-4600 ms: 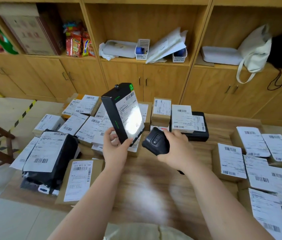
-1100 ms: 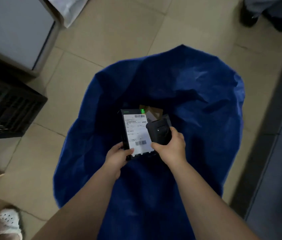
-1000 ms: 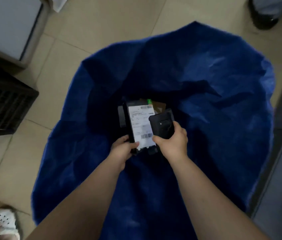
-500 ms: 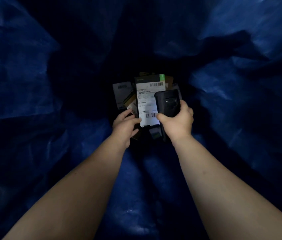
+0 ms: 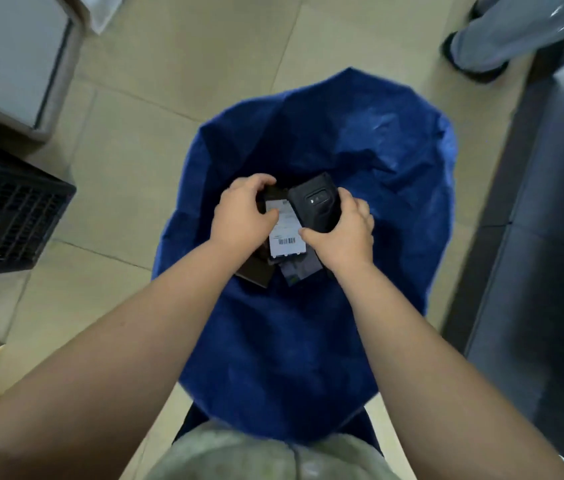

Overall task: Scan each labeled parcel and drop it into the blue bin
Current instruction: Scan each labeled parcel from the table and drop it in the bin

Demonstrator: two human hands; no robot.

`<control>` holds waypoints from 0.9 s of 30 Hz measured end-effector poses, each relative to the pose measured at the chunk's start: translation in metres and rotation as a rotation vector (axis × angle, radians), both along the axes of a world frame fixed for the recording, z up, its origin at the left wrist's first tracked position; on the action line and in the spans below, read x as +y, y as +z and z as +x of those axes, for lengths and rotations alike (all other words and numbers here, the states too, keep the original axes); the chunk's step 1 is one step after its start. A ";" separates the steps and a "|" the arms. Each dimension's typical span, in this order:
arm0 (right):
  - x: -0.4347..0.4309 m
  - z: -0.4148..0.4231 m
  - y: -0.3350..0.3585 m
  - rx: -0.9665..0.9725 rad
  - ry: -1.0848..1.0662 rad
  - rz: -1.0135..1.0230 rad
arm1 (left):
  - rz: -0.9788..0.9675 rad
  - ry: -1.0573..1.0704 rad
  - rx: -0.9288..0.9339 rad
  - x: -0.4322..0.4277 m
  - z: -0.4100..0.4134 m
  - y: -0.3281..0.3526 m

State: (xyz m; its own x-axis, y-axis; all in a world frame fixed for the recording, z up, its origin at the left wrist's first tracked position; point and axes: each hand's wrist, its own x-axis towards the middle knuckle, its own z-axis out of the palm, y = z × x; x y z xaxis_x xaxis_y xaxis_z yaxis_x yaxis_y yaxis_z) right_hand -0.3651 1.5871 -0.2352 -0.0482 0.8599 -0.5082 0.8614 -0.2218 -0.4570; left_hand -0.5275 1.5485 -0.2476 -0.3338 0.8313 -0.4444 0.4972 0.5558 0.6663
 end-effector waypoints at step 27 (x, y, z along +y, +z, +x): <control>-0.017 -0.017 0.424 0.162 0.511 0.435 | 0.448 0.037 0.438 -0.064 -0.050 0.426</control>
State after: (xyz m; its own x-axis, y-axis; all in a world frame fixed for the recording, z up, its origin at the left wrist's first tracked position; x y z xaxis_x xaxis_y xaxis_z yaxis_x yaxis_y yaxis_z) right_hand -0.3825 1.5700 0.1885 -0.5476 0.8335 -0.0740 0.7226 0.4265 -0.5440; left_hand -0.5775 1.4845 0.1789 -0.4381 0.8896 0.1295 0.7628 0.2916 0.5772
